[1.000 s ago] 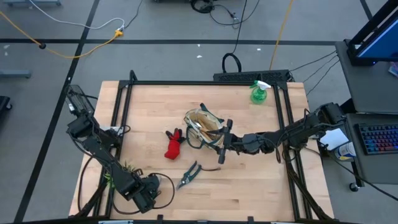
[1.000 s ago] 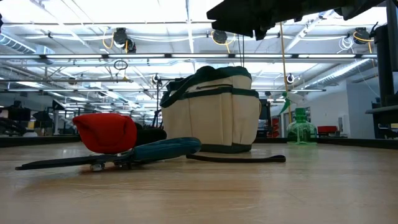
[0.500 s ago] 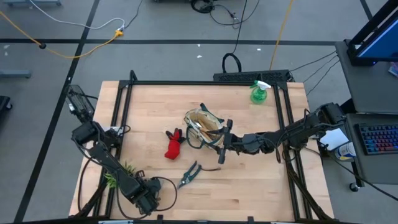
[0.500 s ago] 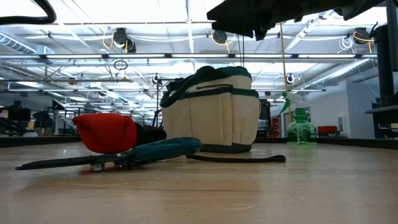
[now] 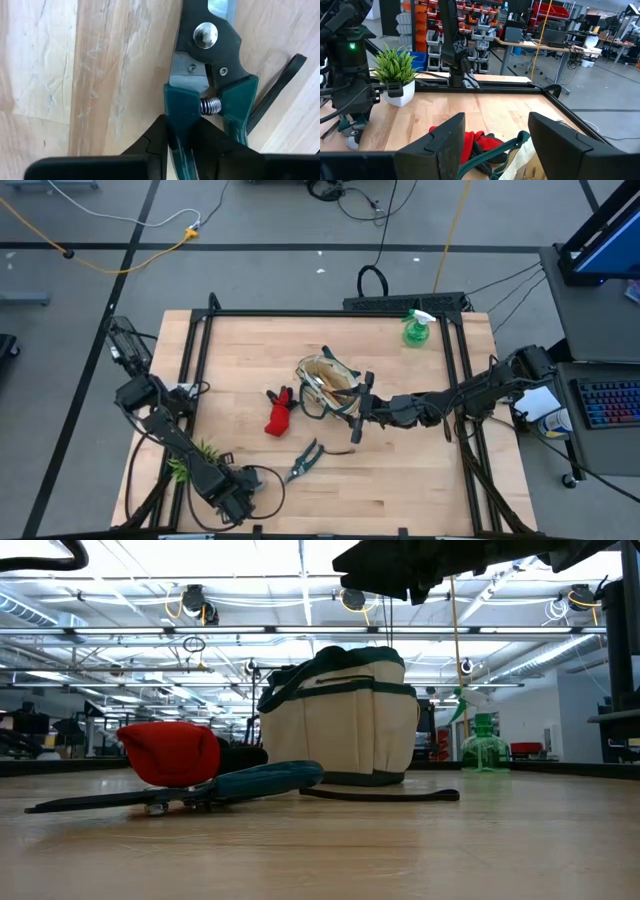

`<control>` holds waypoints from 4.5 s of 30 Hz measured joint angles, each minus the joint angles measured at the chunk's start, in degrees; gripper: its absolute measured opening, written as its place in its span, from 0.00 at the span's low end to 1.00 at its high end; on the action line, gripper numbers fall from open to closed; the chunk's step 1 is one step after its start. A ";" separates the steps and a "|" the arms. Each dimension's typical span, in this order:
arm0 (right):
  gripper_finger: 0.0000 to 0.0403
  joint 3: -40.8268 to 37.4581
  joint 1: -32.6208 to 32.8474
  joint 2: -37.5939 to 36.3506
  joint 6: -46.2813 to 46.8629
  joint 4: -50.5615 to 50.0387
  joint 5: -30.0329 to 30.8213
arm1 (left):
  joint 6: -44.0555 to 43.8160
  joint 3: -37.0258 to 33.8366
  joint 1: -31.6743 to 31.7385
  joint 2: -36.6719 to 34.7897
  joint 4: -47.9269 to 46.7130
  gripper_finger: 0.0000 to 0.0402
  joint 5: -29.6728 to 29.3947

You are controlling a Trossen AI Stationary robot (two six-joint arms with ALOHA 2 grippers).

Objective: Pick & Place Garden tools in Gardening bag
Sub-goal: Put the left green shear scissors into the gardening bag

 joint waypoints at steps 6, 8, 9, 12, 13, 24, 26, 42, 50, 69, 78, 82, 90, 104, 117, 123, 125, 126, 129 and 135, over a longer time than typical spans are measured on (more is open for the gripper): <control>0.53 -0.01 0.00 0.00 0.00 0.07 0.01 | 4.61 0.00 2.22 0.04 -0.11 0.15 -0.78; 0.53 0.00 0.01 0.00 0.00 0.07 0.00 | 6.74 -0.02 2.92 0.07 -0.10 0.16 -1.14; 0.53 0.00 0.01 0.00 0.00 0.07 0.02 | 7.86 -0.02 3.29 0.07 -0.11 0.17 -1.22; 0.53 0.00 0.01 0.00 0.00 0.07 0.00 | 11.28 -0.02 4.31 -0.03 -0.15 0.18 -1.61; 0.53 -0.01 0.01 0.00 0.00 0.07 0.02 | 12.38 -0.03 4.60 -0.17 -0.15 0.17 -1.75; 0.53 0.00 0.00 0.00 0.02 0.07 0.00 | 21.97 -0.17 7.64 -9.00 -5.28 0.15 -14.41; 0.53 0.00 0.00 0.00 0.02 0.12 0.01 | 24.93 -0.19 8.61 -11.27 -5.43 0.16 -17.83; 0.53 0.00 -0.02 0.00 0.02 0.24 0.02 | 63.14 -0.07 24.73 -21.44 2.64 0.17 -32.26; 0.53 -0.02 -0.02 -0.02 0.02 -0.95 0.20 | 81.84 4.18 30.77 -22.12 11.54 0.18 -33.75; 0.53 -0.02 3.77 -0.04 8.74 -14.84 9.25 | 99.88 14.46 37.35 -21.71 23.43 0.18 -34.68; 0.53 -0.02 3.88 -0.04 9.26 -16.04 9.25 | 101.12 14.45 40.50 -21.70 30.51 0.18 -31.61; 0.53 -0.02 3.90 -0.04 10.75 -16.09 9.22 | 101.12 14.45 42.27 -21.69 34.86 0.18 -24.53; 0.53 -0.02 3.90 -0.04 11.34 -16.16 9.20 | 100.91 14.50 46.26 -19.00 40.59 0.18 -22.22; 0.53 0.00 3.92 0.00 16.94 -21.62 9.03 | 96.81 14.41 50.70 -12.19 29.27 0.18 -21.12; 0.53 0.00 4.68 0.00 19.54 -25.44 9.08 | 91.46 14.38 51.75 -11.54 18.49 0.18 -20.56; 0.53 0.00 6.45 0.00 18.88 -26.03 9.16 | 90.59 14.07 52.23 -11.02 19.45 0.18 -18.74; 0.53 0.00 6.58 0.00 18.20 -25.98 9.14 | 90.93 13.55 52.22 -10.64 20.07 0.18 -16.94; 0.53 0.00 6.57 0.00 18.05 -26.03 9.13 | 91.26 13.37 52.17 -10.39 19.60 0.18 -16.13; 0.53 0.00 6.51 0.00 18.03 -25.84 9.14 | 92.93 13.46 52.15 -8.61 20.99 0.18 -14.85; 0.53 0.00 6.41 0.00 17.59 -24.79 9.14 | 96.27 13.37 52.04 -5.57 24.53 0.18 -15.10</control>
